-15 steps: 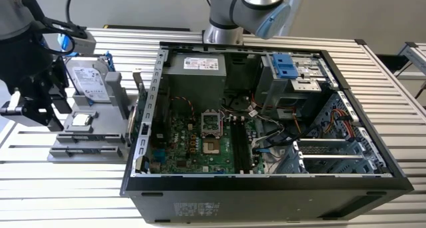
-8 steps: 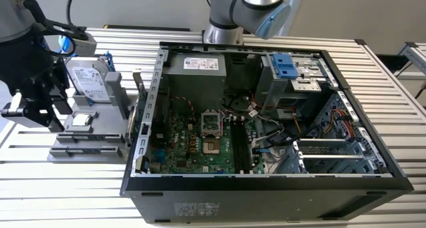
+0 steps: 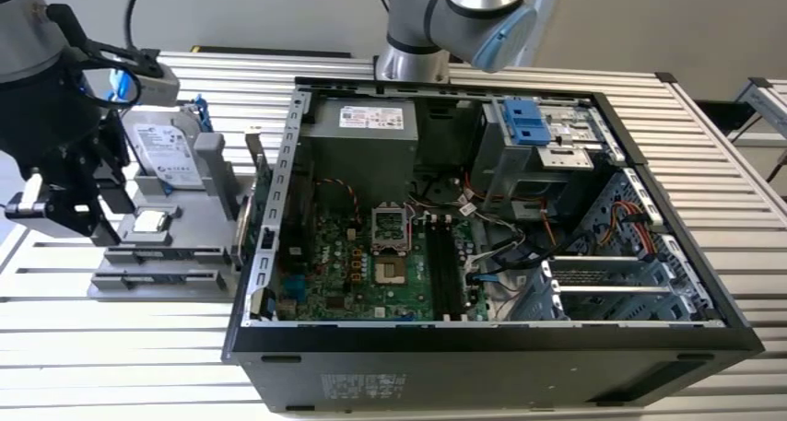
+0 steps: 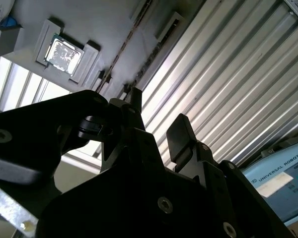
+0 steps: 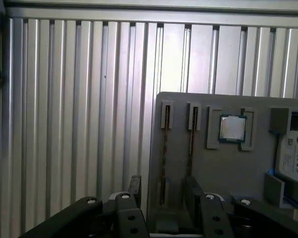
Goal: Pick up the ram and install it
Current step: 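Pick up the ram and move it above insertion slot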
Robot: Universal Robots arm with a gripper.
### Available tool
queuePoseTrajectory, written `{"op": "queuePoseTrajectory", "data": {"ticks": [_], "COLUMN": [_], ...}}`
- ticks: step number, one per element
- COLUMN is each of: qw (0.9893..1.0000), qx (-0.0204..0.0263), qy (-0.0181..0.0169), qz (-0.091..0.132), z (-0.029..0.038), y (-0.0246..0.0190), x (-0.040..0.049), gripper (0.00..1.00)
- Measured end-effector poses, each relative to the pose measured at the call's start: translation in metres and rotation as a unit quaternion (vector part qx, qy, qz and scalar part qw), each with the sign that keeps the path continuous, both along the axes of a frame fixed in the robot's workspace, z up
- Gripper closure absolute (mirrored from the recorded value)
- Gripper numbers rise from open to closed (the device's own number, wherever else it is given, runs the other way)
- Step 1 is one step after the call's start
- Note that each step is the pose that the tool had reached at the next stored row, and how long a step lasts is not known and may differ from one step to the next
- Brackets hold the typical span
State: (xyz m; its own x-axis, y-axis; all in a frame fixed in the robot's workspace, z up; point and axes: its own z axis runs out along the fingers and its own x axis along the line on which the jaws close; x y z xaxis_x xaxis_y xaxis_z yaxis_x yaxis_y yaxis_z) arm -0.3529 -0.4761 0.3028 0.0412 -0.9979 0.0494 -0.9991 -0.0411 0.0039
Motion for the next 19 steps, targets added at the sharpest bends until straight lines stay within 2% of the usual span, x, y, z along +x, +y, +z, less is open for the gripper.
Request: {"op": "queuePoseTrajectory", "data": {"ticks": [19], "qw": [1.0], "qx": [0.0], "qy": [0.0], "qz": [0.0], "z": [-0.0052], "y": [0.0003], "x": [0.0], "gripper": [0.0]}}
